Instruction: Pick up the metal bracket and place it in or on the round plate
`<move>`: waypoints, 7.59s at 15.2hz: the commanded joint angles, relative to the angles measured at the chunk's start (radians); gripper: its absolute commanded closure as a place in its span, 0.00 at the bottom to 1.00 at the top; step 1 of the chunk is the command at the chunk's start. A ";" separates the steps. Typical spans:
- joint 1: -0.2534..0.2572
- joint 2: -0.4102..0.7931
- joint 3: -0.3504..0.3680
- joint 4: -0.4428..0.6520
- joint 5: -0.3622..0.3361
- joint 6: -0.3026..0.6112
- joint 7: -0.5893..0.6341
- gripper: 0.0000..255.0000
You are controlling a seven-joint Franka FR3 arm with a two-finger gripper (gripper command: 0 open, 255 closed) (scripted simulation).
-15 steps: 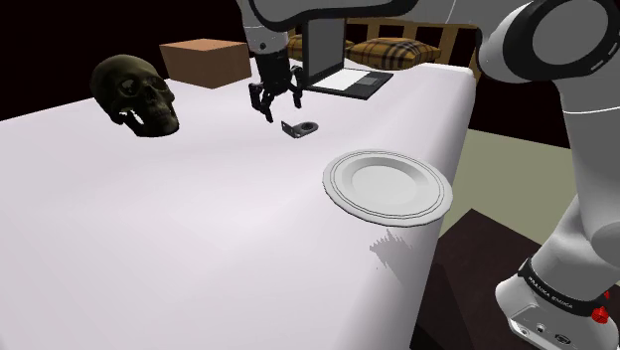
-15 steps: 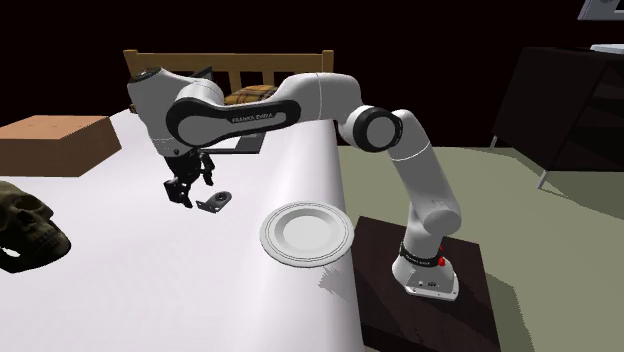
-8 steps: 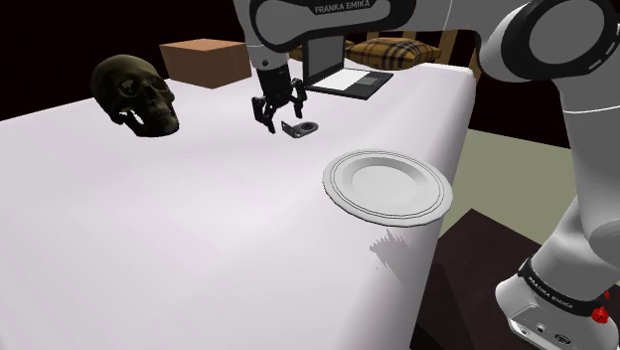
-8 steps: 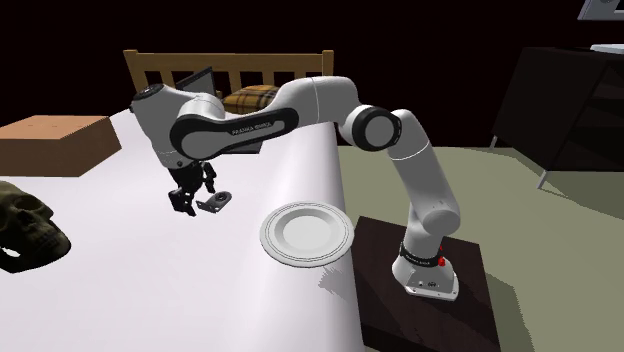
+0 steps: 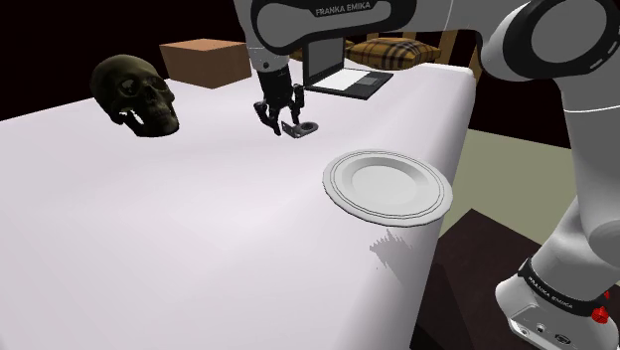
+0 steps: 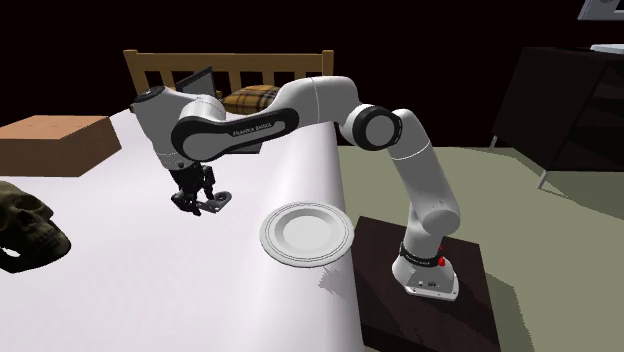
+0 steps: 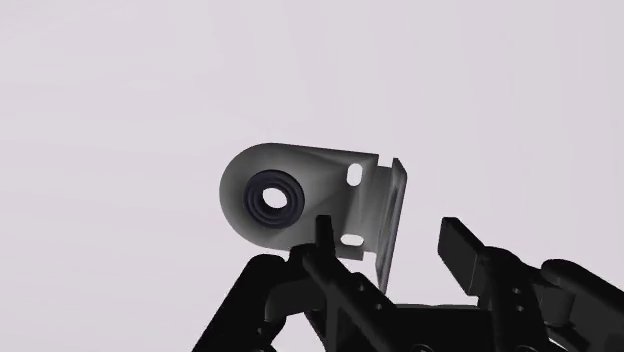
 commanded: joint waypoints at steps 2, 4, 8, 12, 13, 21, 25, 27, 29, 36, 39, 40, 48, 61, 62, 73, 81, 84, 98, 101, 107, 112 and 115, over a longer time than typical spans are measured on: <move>0.000 0.000 0.000 0.000 0.000 0.000 0.000 1.00; 0.000 0.000 0.000 0.000 0.000 0.000 0.000 1.00; 0.000 0.000 0.000 0.000 0.000 0.000 0.000 1.00; 0.011 0.008 -0.001 0.054 -0.002 -0.044 -0.009 1.00; 0.016 0.012 -0.001 0.074 -0.003 -0.060 -0.012 1.00; 0.068 0.065 -0.012 0.278 -0.024 -0.202 -0.043 1.00; 0.118 0.127 -0.026 0.446 -0.047 -0.300 -0.069 1.00; 0.141 0.158 -0.035 0.520 -0.057 -0.338 -0.082 1.00; 0.046 -0.023 0.015 0.205 -0.002 -0.223 -0.024 1.00; -0.065 -0.376 0.071 -0.285 0.153 -0.069 0.031 1.00; -0.079 -0.502 0.079 -0.425 0.217 -0.038 0.036 1.00; -0.080 -0.542 0.081 -0.466 0.238 -0.031 0.036 1.00; -0.045 -0.839 0.080 -0.729 0.393 -0.025 0.042 1.00; -0.008 -0.943 0.089 -0.954 0.451 0.105 0.061 1.00; -0.007 -0.943 0.091 -0.967 0.452 0.118 0.062 1.00; -0.004 -0.939 0.097 -1.017 0.453 0.171 0.069 1.00; 0.018 -0.979 0.095 -0.984 0.501 0.052 0.091 0.00; 0.021 -0.987 0.095 -1.030 0.506 0.091 0.088 0.00; 0.023 -0.991 0.097 -1.068 0.509 0.124 0.086 1.00; 0.023 -0.991 0.097 -1.068 0.509 0.124 0.086 1.00; -0.024 -1.030 0.089 -1.099 0.528 0.214 0.222 0.00; -0.144 -1.175 0.080 -1.212 0.573 0.428 0.557 0.00; -0.155 -1.178 0.088 -1.240 0.577 0.468 0.577 0.00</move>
